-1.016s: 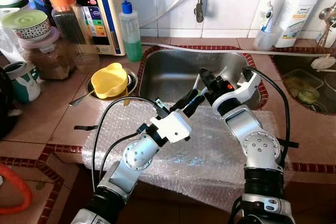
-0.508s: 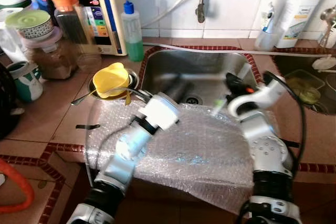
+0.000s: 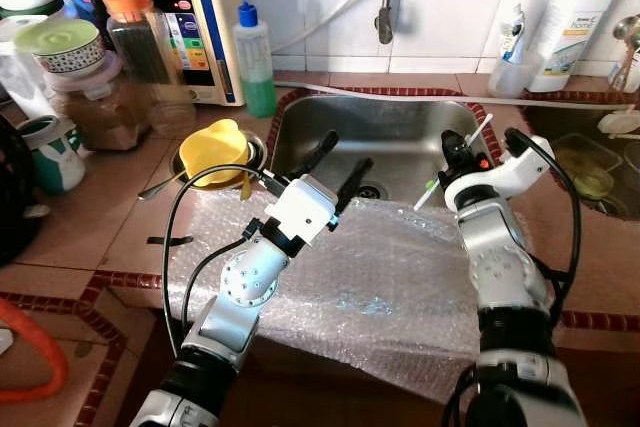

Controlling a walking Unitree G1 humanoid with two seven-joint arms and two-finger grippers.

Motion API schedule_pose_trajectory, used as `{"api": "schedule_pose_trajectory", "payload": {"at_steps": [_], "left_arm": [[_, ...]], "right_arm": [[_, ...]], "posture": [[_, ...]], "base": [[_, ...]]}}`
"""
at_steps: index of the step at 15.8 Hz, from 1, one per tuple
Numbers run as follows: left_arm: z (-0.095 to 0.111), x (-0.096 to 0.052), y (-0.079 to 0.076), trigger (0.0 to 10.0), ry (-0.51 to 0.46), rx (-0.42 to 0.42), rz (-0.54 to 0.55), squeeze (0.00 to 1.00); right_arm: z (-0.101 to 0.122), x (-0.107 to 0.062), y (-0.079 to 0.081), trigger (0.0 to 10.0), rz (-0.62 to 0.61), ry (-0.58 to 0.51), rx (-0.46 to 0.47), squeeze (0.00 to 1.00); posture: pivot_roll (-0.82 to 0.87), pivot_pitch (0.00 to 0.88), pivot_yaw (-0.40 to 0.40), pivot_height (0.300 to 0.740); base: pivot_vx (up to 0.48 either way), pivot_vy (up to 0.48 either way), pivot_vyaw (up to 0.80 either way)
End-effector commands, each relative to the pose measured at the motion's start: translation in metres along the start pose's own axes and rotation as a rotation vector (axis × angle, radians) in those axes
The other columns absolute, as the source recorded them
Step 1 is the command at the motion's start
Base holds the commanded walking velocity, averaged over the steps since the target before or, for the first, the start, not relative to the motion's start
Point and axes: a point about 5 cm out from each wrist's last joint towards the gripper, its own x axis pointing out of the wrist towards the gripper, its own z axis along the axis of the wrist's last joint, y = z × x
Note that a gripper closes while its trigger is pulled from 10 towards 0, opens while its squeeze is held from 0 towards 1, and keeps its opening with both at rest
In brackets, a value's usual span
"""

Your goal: Kitchen organization

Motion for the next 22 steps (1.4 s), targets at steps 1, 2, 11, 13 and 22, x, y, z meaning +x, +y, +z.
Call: {"api": "schedule_pose_trajectory", "payload": {"at_steps": [1,2,11,13,22], "left_arm": [[-0.001,-0.003,0.001,10.0,0.014,-0.028,-0.001,1.00],[-0.007,-0.010,0.001,10.0,0.063,-0.085,0.016,1.00],[-0.014,-0.032,0.008,10.0,0.163,-0.135,0.055,1.00],[-0.016,-0.035,0.008,10.0,0.188,-0.155,0.055,1.00],[-0.024,-0.040,-0.005,10.0,0.294,-0.226,0.013,1.00]], "right_arm": [[0.001,0.004,-0.001,0.0,-0.005,-0.012,-0.041,0.00],[-0.001,0.009,-0.005,0.0,0.000,-0.013,-0.156,0.00],[-0.024,0.014,-0.036,10.0,-0.059,0.106,-0.495,1.00],[-0.025,0.014,-0.035,10.0,-0.038,0.112,-0.507,1.00],[-0.036,0.011,-0.029,10.0,0.096,0.159,-0.669,1.00]], "posture": [[-0.04,0.023,0.087,0.740],[-0.04,0.022,0.096,0.740],[0.01,0.024,0.112,0.740],[0.01,0.025,0.109,0.740],[0.01,0.033,0.104,0.740]], "base": [[0.000,0.000,0.00],[0.000,0.000,0.00],[0.000,0.000,0.00],[0.000,0.000,0.00],[0.000,0.000,0.00]]}}
